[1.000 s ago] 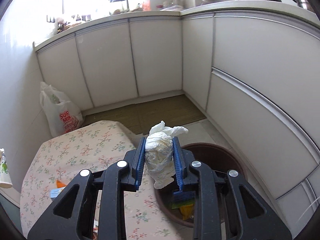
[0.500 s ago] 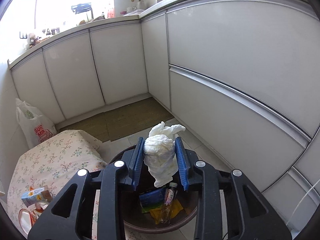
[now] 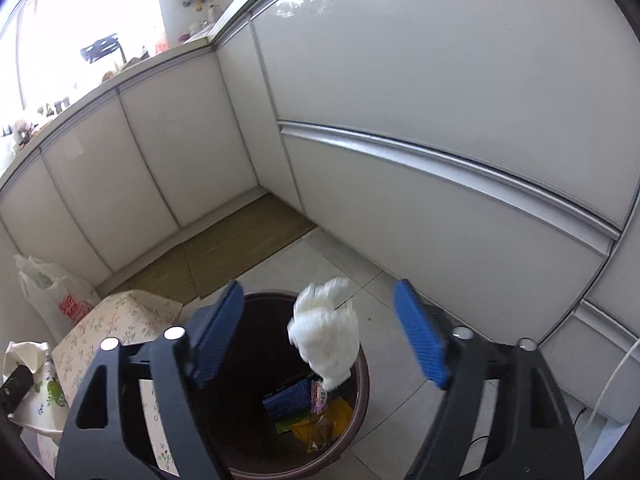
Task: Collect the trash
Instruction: 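Carry the tissue over the brown bin and open the right gripper, then release the paper cup into the brown bin with the left gripper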
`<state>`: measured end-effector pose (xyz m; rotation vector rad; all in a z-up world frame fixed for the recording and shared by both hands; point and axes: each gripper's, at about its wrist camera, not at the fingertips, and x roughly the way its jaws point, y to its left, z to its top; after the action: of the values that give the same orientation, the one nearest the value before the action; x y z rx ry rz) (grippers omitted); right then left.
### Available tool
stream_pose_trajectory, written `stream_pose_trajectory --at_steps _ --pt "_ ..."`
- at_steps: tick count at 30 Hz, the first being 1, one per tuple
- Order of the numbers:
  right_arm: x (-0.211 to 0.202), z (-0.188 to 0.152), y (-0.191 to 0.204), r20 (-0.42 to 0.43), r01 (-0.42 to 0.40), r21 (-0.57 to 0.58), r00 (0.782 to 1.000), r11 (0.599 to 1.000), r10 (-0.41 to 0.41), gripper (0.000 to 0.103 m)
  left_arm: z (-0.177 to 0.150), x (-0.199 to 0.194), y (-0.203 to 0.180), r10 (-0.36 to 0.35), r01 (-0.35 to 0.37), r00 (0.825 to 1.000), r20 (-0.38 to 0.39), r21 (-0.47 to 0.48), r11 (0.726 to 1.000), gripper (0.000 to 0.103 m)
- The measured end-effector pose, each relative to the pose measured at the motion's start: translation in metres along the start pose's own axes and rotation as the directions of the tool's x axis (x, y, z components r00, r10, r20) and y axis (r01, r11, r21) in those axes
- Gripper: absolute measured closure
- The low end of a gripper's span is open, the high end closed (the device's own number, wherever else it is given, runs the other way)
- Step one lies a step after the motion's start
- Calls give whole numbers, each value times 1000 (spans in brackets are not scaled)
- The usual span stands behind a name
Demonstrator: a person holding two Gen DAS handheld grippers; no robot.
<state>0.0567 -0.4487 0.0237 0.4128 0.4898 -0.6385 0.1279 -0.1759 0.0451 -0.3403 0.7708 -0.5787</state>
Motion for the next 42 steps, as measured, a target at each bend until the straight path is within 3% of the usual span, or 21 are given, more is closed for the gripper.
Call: stream_pose_trajectory --at_steps 7,18,30,32,35,39,42 --pt "-4 10 -40 42 162 71 985 984 -165 11 2 39 -47 -34 36 998 -49 47 998 73" --pt "-6 12 -50 38 203 67 978 977 -206 7 0 92 -85 -23 37 989 -146 94 995 73" --pt "9 8 -63 -46 244 94 970 965 -240 7 -4 142 -111 42 -7 975 -219 155 988 73" --pt "10 8 -63 -46 242 91 970 966 -239 7 -7 144 -111 45 -9 973 -226 156 988 70" --pt "12 10 -58 -49 243 82 970 967 -239 7 -9 143 -106 58 -22 971 -232 155 988 57" --pt "14 10 -51 -57 230 71 972 971 -227 7 -13 138 -88 126 -97 964 -236 131 987 30" --pt "13 8 -45 -62 216 63 975 974 -212 7 -12 135 -68 160 -138 955 -248 103 985 29"
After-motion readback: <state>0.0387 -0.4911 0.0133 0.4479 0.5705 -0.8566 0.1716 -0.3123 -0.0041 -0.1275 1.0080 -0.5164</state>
